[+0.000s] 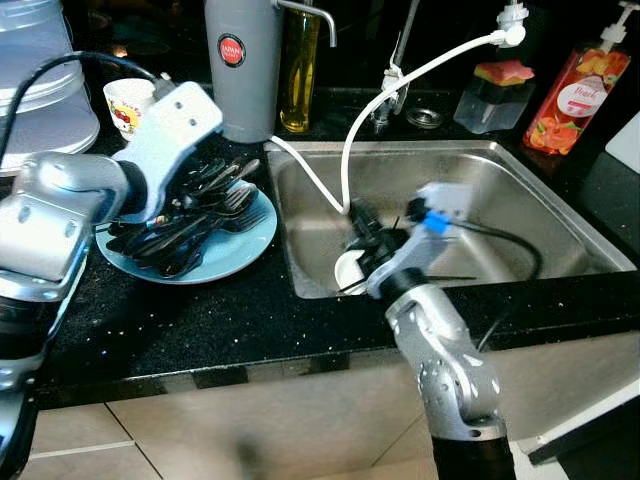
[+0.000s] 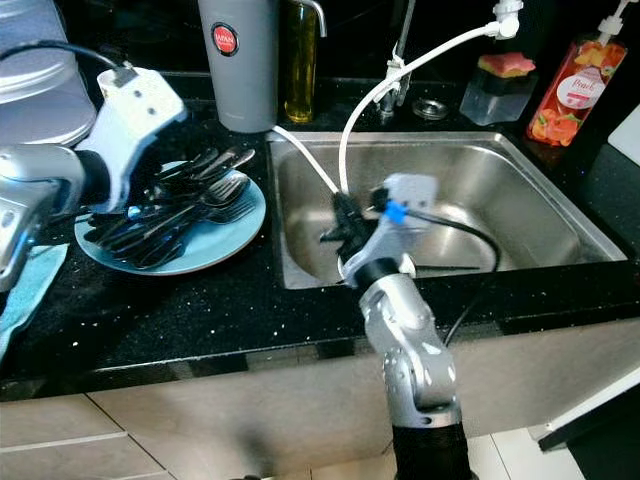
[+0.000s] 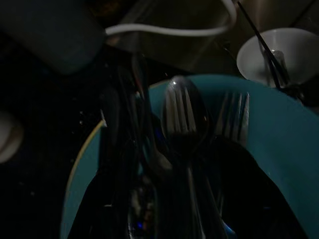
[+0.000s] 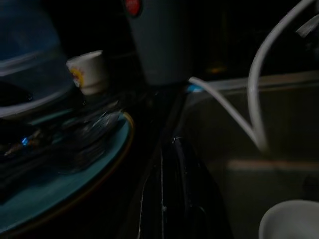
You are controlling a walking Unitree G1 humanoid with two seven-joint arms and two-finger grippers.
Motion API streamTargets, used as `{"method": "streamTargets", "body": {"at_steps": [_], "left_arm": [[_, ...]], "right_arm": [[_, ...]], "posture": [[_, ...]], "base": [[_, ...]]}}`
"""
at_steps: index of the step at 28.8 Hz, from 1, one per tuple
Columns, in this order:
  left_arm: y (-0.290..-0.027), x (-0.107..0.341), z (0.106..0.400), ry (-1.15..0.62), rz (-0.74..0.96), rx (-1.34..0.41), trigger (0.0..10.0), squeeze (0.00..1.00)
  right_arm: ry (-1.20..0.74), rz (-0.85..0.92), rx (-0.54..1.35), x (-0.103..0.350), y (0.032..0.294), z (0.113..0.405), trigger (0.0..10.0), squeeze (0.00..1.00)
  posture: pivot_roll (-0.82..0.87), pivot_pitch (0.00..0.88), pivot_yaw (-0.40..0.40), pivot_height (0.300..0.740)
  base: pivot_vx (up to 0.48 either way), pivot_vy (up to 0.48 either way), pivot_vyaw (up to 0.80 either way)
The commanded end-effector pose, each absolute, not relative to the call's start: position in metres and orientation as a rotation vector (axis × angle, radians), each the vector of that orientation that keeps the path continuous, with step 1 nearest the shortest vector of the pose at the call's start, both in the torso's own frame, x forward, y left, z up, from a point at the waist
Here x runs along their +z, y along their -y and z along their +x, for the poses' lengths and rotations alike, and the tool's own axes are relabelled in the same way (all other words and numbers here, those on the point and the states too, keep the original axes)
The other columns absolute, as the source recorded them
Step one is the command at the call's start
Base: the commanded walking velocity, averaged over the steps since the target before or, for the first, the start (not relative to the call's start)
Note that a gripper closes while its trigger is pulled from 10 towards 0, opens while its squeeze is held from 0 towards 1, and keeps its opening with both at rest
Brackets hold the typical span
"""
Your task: Kitchen organization
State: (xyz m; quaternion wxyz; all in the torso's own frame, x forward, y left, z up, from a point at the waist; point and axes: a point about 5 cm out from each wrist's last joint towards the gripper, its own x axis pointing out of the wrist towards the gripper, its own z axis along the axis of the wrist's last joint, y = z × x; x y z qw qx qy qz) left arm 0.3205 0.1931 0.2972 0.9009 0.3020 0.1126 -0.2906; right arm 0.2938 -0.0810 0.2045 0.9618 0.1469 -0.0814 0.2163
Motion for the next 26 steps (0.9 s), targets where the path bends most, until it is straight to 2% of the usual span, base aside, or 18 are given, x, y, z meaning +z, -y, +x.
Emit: {"method": "streamTargets", "body": {"at_steps": [1,9,10,13,14,15,16,17,18,19,20,26], "left_arm": [[-0.199,0.299,0.319,-0.249,0.633,-0.581,10.0,0.0],[-0.205,0.288,0.321,-0.303,0.599,-0.542,10.0,0.0],[-0.207,0.286,0.321,-0.319,0.587,-0.531,9.1,0.0],[-0.208,0.284,0.321,-0.329,0.58,-0.523,9.1,0.0],[-0.209,0.283,0.321,-0.336,0.572,-0.522,8.2,0.0],[-0.209,0.282,0.321,-0.341,0.563,-0.525,5.8,0.0],[-0.209,0.281,0.32,-0.344,0.555,-0.527,3.8,0.0],[-0.209,0.281,0.32,-0.344,0.555,-0.527,3.8,0.0],[-0.209,0.281,0.32,-0.343,0.55,-0.525,1.8,0.0],[-0.209,0.281,0.32,-0.343,0.55,-0.525,1.8,0.0],[-0.209,0.281,0.32,-0.34,0.544,-0.522,0.0,0.0],[-0.208,0.281,0.32,-0.336,0.532,-0.517,0.0,0.0]], "right_arm": [[0.158,0.297,0.449,0.204,0.082,0.291,10.0,0.0],[0.141,0.258,0.542,0.202,0.071,0.288,10.0,0.0],[0.141,0.257,0.547,0.203,0.071,0.288,10.0,0.0],[0.141,0.258,0.548,0.203,0.071,0.288,10.0,0.0],[0.142,0.259,0.551,0.203,0.071,0.288,10.0,0.0],[0.143,0.26,0.56,0.204,0.071,0.287,10.0,0.0],[0.145,0.257,0.57,0.205,0.07,0.286,10.0,0.0],[0.145,0.257,0.57,0.205,0.07,0.286,10.0,0.0],[0.147,0.253,0.577,0.205,0.07,0.286,10.0,0.0],[0.147,0.253,0.577,0.205,0.07,0.286,10.0,0.0],[0.148,0.251,0.582,0.206,0.07,0.285,10.0,0.0],[0.148,0.254,0.586,0.206,0.07,0.285,10.0,0.0]], "posture": [[0.29,0.038,-0.055,0.74],[0.28,0.035,-0.066,0.74],[0.28,0.034,-0.068,0.74],[0.28,0.034,-0.068,0.74],[0.28,0.034,-0.069,0.74],[0.28,0.034,-0.069,0.74],[0.28,0.033,-0.071,0.74],[0.28,0.033,-0.071,0.74],[0.28,0.033,-0.072,0.74],[0.28,0.033,-0.072,0.74],[0.28,0.032,-0.073,0.74],[0.28,0.031,-0.078,0.74]], "base": [[0.0,0.0,0.0],[0.0,0.0,0.0],[0.0,0.0,0.0],[0.0,0.0,0.0],[0.0,0.0,0.0],[0.0,0.0,0.0],[0.0,0.0,0.0],[0.0,0.0,0.0],[0.0,0.0,0.0],[0.0,0.0,0.0],[0.0,0.0,0.0],[0.0,0.0,0.0]]}}
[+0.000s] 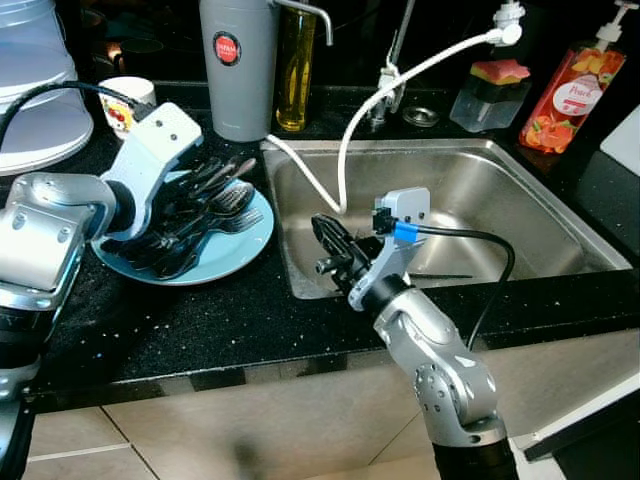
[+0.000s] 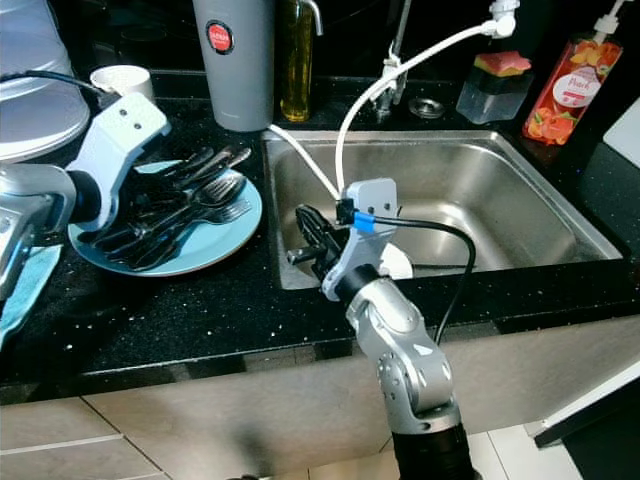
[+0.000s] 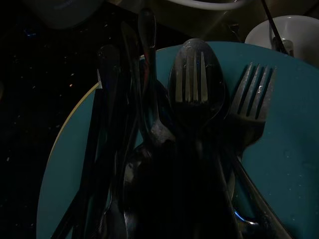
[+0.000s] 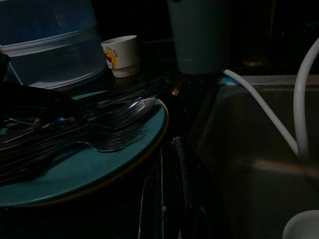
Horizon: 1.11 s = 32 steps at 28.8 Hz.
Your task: Kitchen organization
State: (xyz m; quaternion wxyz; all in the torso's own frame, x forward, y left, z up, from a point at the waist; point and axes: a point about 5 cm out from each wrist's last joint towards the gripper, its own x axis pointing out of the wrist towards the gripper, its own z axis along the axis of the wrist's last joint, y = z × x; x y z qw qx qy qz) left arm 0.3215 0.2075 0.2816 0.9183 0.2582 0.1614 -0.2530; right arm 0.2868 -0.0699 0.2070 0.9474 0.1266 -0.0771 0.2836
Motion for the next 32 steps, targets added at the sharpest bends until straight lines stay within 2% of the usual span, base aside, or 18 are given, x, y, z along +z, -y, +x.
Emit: {"method": "streamTargets", "body": {"at_steps": [1,8,11,15,16,17,18,25,28,30,32], "left_arm": [[-0.207,0.281,0.32,-0.333,0.529,-0.516,0.0,0.0],[-0.206,0.291,0.323,-0.274,0.492,-0.496,0.0,0.0],[-0.203,0.316,0.324,-0.139,0.403,-0.493,0.0,0.0],[-0.201,0.333,0.324,-0.061,0.337,-0.5,0.0,0.0],[-0.2,0.338,0.324,-0.043,0.314,-0.511,1.6,0.0],[-0.2,0.338,0.324,-0.043,0.314,-0.511,1.6,0.0],[-0.199,0.341,0.324,-0.026,0.29,-0.522,10.0,0.0],[-0.19,0.347,0.325,0.018,0.235,-0.57,10.0,0.0],[-0.176,0.351,0.33,0.031,0.18,-0.65,10.0,0.0],[-0.175,0.35,0.33,0.024,0.193,-0.66,10.0,0.0],[-0.178,0.339,0.331,-0.009,0.291,-0.642,10.0,0.0]], "right_arm": [[0.148,0.255,0.586,0.206,0.07,0.285,10.0,0.0],[0.151,0.26,0.58,0.207,0.071,0.286,10.0,0.0],[0.154,0.263,0.575,0.208,0.071,0.286,10.0,0.0],[0.154,0.265,0.573,0.208,0.071,0.286,10.0,0.0],[0.155,0.265,0.573,0.208,0.071,0.287,10.0,0.0],[0.155,0.265,0.573,0.208,0.071,0.287,10.0,0.0],[0.156,0.266,0.572,0.208,0.071,0.287,10.0,0.0],[0.157,0.268,0.571,0.208,0.07,0.287,10.0,0.0],[0.161,0.269,0.571,0.208,0.069,0.287,10.0,0.0],[0.162,0.269,0.571,0.208,0.069,0.287,10.0,0.0],[0.166,0.271,0.565,0.209,0.07,0.287,10.0,0.0]], "posture": [[0.28,0.03,-0.078,0.74],[0.28,0.027,-0.079,0.74],[0.28,0.026,-0.079,0.74],[0.28,0.025,-0.078,0.74],[0.28,0.024,-0.077,0.74],[0.28,0.024,-0.077,0.74],[0.28,0.024,-0.077,0.74],[0.28,0.02,-0.075,0.74],[0.27,0.013,-0.066,0.74],[0.27,0.013,-0.066,0.74],[0.27,0.013,-0.06,0.74]], "base": [[0.0,0.0,0.0],[0.0,0.0,0.0],[0.0,0.0,0.0],[0.0,0.0,0.0],[0.0,0.0,0.0],[0.0,0.0,0.0],[0.0,0.0,0.0],[0.0,0.0,0.0],[0.0,0.0,0.0],[0.0,0.0,0.0],[0.0,0.0,0.0]]}}
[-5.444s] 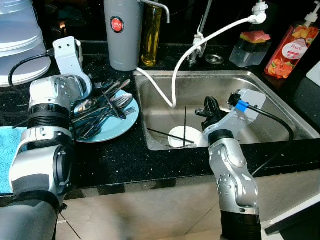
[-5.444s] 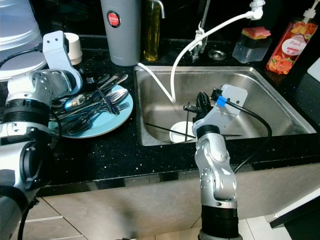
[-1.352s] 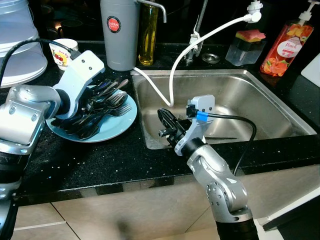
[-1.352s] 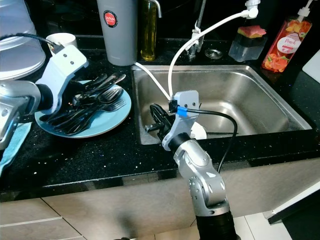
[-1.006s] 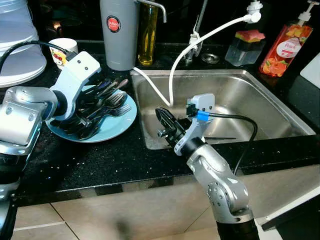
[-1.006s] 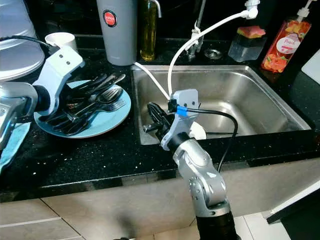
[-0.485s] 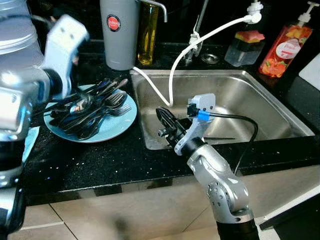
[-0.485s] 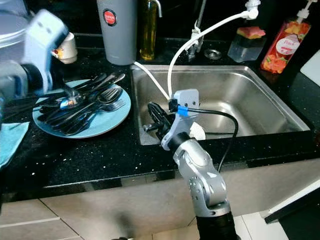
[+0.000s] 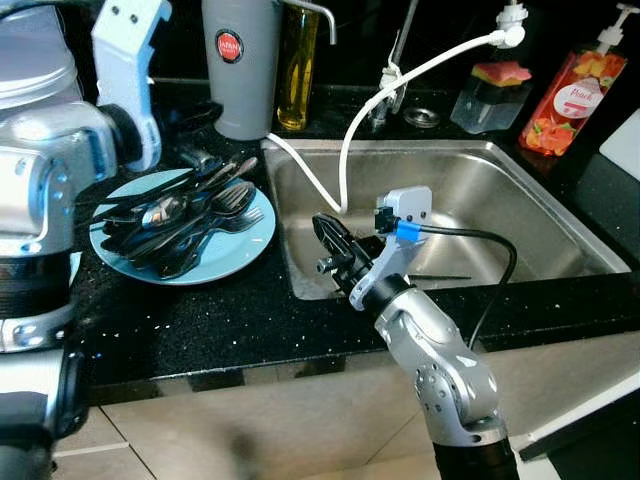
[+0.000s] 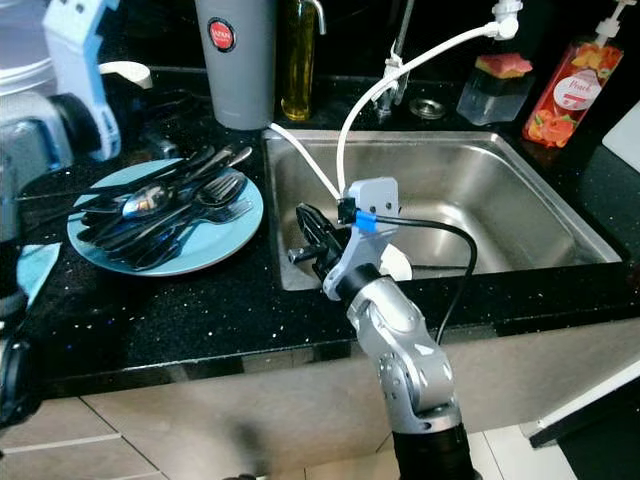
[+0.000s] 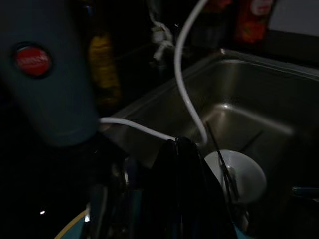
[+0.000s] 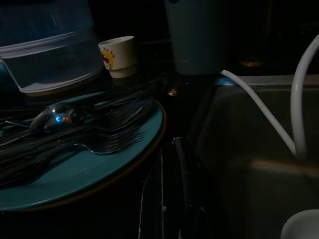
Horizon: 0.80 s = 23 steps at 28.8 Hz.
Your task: Kitchen organization
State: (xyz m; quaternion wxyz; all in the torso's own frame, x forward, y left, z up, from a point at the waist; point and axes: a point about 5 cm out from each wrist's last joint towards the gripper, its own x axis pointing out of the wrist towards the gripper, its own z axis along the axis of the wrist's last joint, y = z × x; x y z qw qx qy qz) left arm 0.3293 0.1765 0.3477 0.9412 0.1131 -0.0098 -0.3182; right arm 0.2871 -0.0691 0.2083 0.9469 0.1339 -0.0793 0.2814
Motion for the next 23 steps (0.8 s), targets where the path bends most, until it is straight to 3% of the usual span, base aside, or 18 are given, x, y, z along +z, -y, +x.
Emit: {"method": "streamTargets", "body": {"at_steps": [1,3,4,6,7,16,17,18,23], "left_arm": [[-0.178,0.339,0.331,-0.009,0.291,-0.642,10.0,0.0],[-0.18,0.337,0.332,-0.012,0.326,-0.626,10.0,0.0],[-0.183,0.333,0.332,-0.035,0.344,-0.616,10.0,0.34],[-0.183,0.333,0.332,-0.035,0.344,-0.616,10.0,0.34],[-0.188,0.327,0.329,-0.064,0.379,-0.618,10.0,1.0],[-0.205,0.295,0.314,-0.295,0.359,-0.683,10.0,1.0],[-0.206,0.291,0.313,-0.325,0.362,-0.69,10.0,0.63],[-0.208,0.287,0.313,-0.356,0.377,-0.693,10.0,0.0],[-0.213,0.274,0.319,-0.428,0.425,-0.683,10.0,0.0]], "right_arm": [[0.166,0.271,0.565,0.209,0.07,0.287,10.0,0.0],[0.167,0.272,0.563,0.209,0.071,0.286,10.0,0.0],[0.166,0.272,0.56,0.208,0.071,0.286,10.0,0.0],[0.166,0.272,0.56,0.208,0.071,0.286,10.0,0.0],[0.164,0.273,0.559,0.208,0.071,0.286,10.0,0.0],[0.163,0.278,0.573,0.207,0.067,0.287,10.0,0.0],[0.164,0.278,0.573,0.207,0.067,0.287,10.0,0.0],[0.164,0.279,0.573,0.207,0.067,0.287,10.0,0.0],[0.162,0.279,0.568,0.206,0.067,0.286,10.0,0.0]], "posture": [[0.27,0.013,-0.06,0.74],[0.27,0.013,-0.06,0.74],[0.28,0.014,-0.059,0.74],[0.28,0.014,-0.059,0.74],[0.28,0.013,-0.059,0.74],[0.3,0.006,-0.06,0.74],[0.3,0.007,-0.059,0.74],[0.29,0.008,-0.058,0.74],[0.29,0.013,-0.055,0.74]], "base": [[0.0,0.0,0.0],[0.0,0.0,0.0],[0.0,0.0,0.0],[0.0,0.0,0.0],[0.0,0.0,0.0],[0.0,0.0,0.0],[0.0,0.0,0.0],[0.0,0.0,0.0],[0.0,0.0,0.0]]}}
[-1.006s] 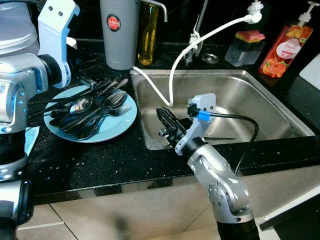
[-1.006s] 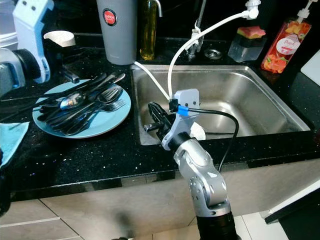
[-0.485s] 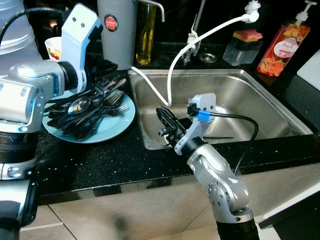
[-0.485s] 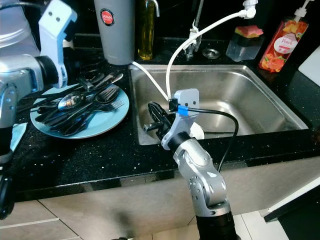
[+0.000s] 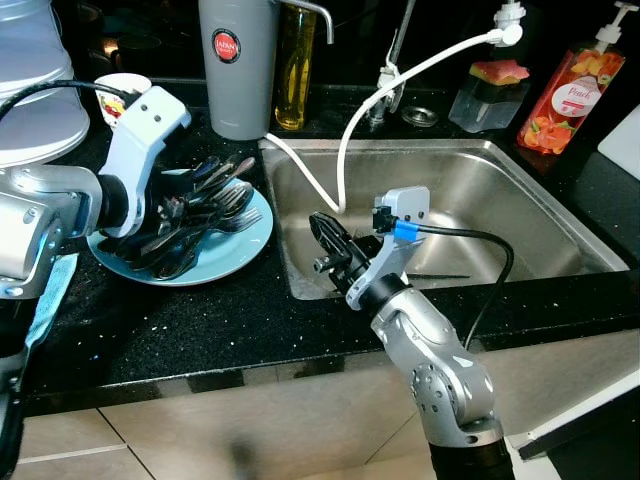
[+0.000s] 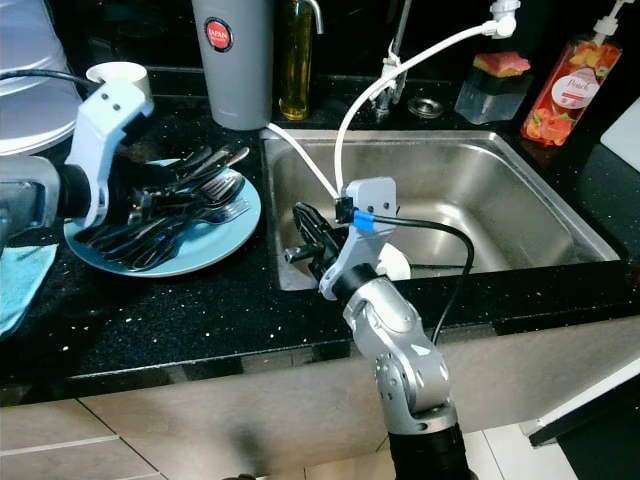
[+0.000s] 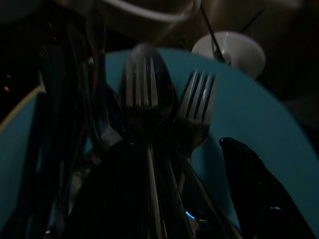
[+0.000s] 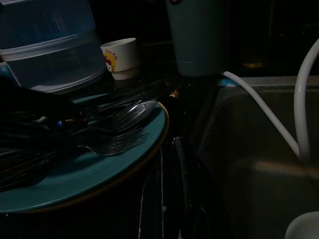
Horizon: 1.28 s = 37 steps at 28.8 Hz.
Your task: Kitchen organization
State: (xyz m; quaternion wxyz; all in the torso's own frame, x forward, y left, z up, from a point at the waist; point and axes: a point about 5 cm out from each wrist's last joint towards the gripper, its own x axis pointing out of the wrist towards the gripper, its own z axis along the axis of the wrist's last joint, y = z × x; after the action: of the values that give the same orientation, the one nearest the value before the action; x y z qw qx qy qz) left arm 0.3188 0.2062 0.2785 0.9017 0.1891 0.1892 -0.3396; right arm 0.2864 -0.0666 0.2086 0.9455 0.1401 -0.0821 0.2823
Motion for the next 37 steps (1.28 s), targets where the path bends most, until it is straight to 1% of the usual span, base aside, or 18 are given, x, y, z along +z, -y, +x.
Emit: {"method": "streamTargets", "body": {"at_steps": [1,4,5,6,7,8,15,17,24,25,27,30,34,37], "left_arm": [[-0.213,0.27,0.32,-0.448,0.442,-0.677,10.0,0.0],[-0.215,0.264,0.321,-0.485,0.465,-0.66,10.0,0.0],[-0.216,0.263,0.322,-0.493,0.471,-0.654,7.2,0.0],[-0.216,0.262,0.322,-0.498,0.476,-0.651,7.2,0.0],[-0.216,0.261,0.322,-0.501,0.481,-0.648,3.2,0.0],[-0.216,0.261,0.323,-0.501,0.489,-0.64,0.0,0.0],[-0.216,0.265,0.325,-0.473,0.499,-0.617,0.0,0.0],[-0.215,0.271,0.329,-0.431,0.489,-0.591,0.0,0.0],[-0.211,0.285,0.332,-0.351,0.455,-0.58,0.0,0.0],[-0.211,0.29,0.334,-0.323,0.448,-0.568,10.0,0.0],[-0.211,0.3,0.336,-0.269,0.419,-0.55,10.0,0.0],[-0.211,0.305,0.336,-0.245,0.399,-0.544,10.0,0.0],[-0.207,0.322,0.333,-0.174,0.309,-0.591,10.0,0.0],[-0.207,0.324,0.333,-0.169,0.307,-0.593,10.0,0.0]], "right_arm": [[0.163,0.279,0.566,0.206,0.068,0.286,10.0,0.0],[0.164,0.28,0.56,0.207,0.068,0.286,10.0,0.0],[0.164,0.281,0.558,0.207,0.068,0.286,10.0,0.0],[0.164,0.281,0.556,0.207,0.069,0.286,10.0,0.0],[0.164,0.282,0.555,0.207,0.069,0.286,10.0,0.0],[0.163,0.282,0.554,0.206,0.069,0.286,10.0,0.0],[0.162,0.282,0.553,0.206,0.069,0.286,10.0,0.0],[0.164,0.283,0.553,0.206,0.07,0.286,10.0,0.0],[0.165,0.284,0.555,0.207,0.069,0.287,10.0,0.0],[0.165,0.284,0.554,0.207,0.069,0.287,10.0,0.0],[0.165,0.283,0.554,0.207,0.069,0.287,10.0,0.0],[0.164,0.283,0.554,0.207,0.069,0.287,10.0,0.0],[0.165,0.283,0.554,0.207,0.069,0.287,10.0,0.0],[0.166,0.284,0.555,0.207,0.069,0.287,10.0,0.0]], "posture": [[0.29,0.015,-0.052,0.74],[0.28,0.016,-0.05,0.74],[0.28,0.02,-0.05,0.74],[0.28,0.02,-0.05,0.74],[0.28,0.021,-0.049,0.74],[0.28,0.021,-0.05,0.74],[0.29,0.022,-0.052,0.74],[0.29,0.021,-0.053,0.74],[0.29,0.022,-0.054,0.74],[0.29,0.022,-0.055,0.74],[0.29,0.022,-0.055,0.74],[0.29,0.022,-0.055,0.74],[0.29,0.02,-0.056,0.74],[0.29,0.02,-0.055,0.74]], "base": [[0.0,0.0,0.0],[0.0,0.0,0.0],[0.0,0.0,0.0],[0.0,0.0,0.0],[0.0,0.0,0.0],[0.0,0.0,0.0],[0.0,0.0,0.0],[0.0,0.0,0.0],[0.0,0.0,0.0],[0.0,0.0,0.0],[0.0,0.0,0.0],[0.0,0.0,0.0],[0.0,0.0,0.0],[0.0,0.0,0.0]]}}
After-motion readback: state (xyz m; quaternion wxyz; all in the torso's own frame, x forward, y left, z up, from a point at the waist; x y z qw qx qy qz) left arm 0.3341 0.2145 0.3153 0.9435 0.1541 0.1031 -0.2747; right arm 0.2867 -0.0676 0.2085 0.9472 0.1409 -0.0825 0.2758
